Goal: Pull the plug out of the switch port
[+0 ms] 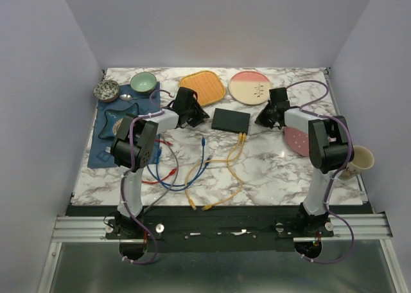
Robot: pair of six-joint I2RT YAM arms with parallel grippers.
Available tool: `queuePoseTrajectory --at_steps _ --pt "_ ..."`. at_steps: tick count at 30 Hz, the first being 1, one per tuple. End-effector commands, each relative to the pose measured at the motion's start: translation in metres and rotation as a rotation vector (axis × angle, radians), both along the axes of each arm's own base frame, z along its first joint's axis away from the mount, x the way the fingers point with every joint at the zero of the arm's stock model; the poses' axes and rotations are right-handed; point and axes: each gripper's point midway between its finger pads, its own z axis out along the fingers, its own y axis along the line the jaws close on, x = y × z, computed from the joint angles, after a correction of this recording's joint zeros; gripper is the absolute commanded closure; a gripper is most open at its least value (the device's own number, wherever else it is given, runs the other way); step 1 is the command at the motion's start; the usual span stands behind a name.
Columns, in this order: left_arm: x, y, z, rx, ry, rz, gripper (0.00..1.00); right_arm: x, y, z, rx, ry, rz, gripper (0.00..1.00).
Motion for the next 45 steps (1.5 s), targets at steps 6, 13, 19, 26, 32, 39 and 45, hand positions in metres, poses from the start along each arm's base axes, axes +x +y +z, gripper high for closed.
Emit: queuePoseTrajectory --at_steps 6,13,19,26,32,39,45 --pt "-0.050 -0.024 -0.039 -0.026 0.148 -0.106 0.49 -0.009 0.050 -0.006 0.047 0.051 0.226 0.96" --pt "-0.085 -0.002 -0.021 -0.051 0.138 -0.065 0.50 -0.030 0.118 0.000 0.036 0.019 0.407 0.95" --pt "-0.109 0.040 -0.014 -0.043 0.145 0.021 0.50 -0.059 0.170 -0.005 0.076 0.046 0.511 0.95" --pt "-0.092 0.099 0.010 0.075 0.076 0.180 0.47 -0.054 0.151 0.013 0.016 -0.016 0.415 0.94" --pt "-0.063 0.133 0.086 0.172 -0.116 0.310 0.40 -0.050 0.101 0.061 -0.048 -0.145 0.283 0.71" --pt "-0.046 0.029 0.113 -0.168 -0.188 -0.056 0.46 -0.081 0.133 0.060 0.135 -0.166 0.469 0.54" --pt "-0.074 -0.042 0.067 -0.362 -0.052 -0.297 0.49 -0.102 0.142 0.038 0.304 -0.139 0.517 0.50"
